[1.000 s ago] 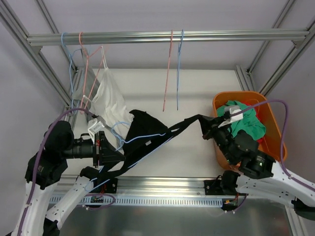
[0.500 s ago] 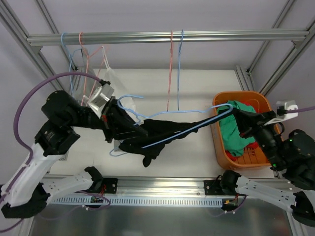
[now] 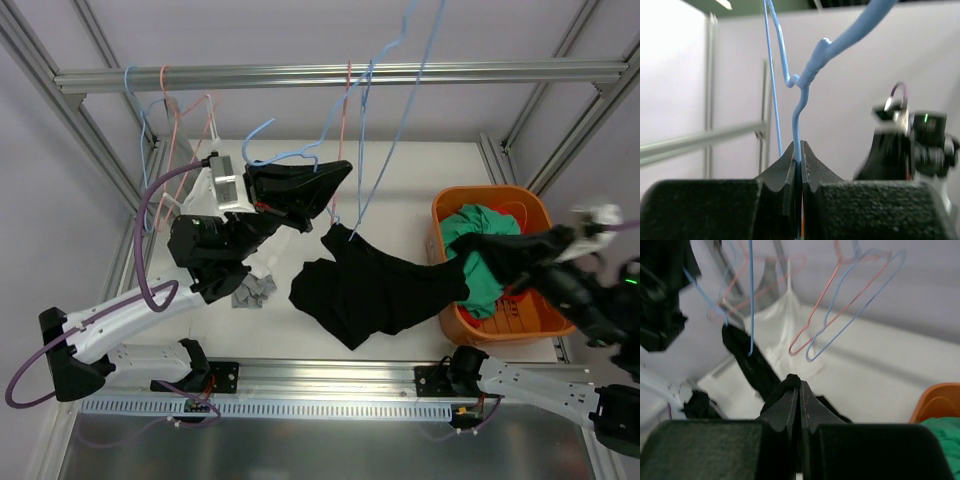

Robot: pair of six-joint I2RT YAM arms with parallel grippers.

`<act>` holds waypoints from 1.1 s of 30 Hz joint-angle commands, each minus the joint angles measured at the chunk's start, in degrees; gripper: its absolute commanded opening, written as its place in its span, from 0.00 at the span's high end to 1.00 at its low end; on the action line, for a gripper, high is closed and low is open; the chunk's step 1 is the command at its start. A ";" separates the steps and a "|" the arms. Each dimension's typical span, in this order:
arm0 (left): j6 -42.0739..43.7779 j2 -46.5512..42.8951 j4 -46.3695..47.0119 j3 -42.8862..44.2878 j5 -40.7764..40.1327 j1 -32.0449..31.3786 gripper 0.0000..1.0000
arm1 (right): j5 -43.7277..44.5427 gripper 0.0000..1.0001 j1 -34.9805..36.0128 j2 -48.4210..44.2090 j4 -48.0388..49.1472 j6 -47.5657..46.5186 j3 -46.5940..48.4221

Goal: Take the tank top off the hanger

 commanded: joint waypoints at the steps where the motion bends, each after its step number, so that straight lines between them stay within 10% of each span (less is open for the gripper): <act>1: 2.04 1.26 29.90 -2.55 -8.09 -0.38 1.00 | -12.85 1.00 -0.04 9.32 2.39 3.66 -11.69; 11: 4.74 -10.57 18.30 -8.98 -1.32 -0.38 1.00 | -11.30 1.00 -0.04 8.35 12.44 7.89 -28.15; 21: 5.99 -29.05 -46.83 -6.87 -31.11 -0.38 1.00 | -12.53 0.99 -0.04 8.96 19.90 13.07 -43.79; 23: 3.89 -30.19 -53.16 -7.92 -33.31 -0.38 1.00 | -11.39 0.65 -0.12 9.93 20.09 14.39 -45.55; 25: 0.21 -30.28 -59.64 -7.58 -34.02 -0.38 1.00 | -9.47 0.02 -0.12 9.32 19.91 15.53 -46.43; 33: -7.28 -20.02 -72.42 -0.31 -35.42 -0.30 1.00 | -5.23 0.01 -1.00 4.22 17.01 15.72 -46.09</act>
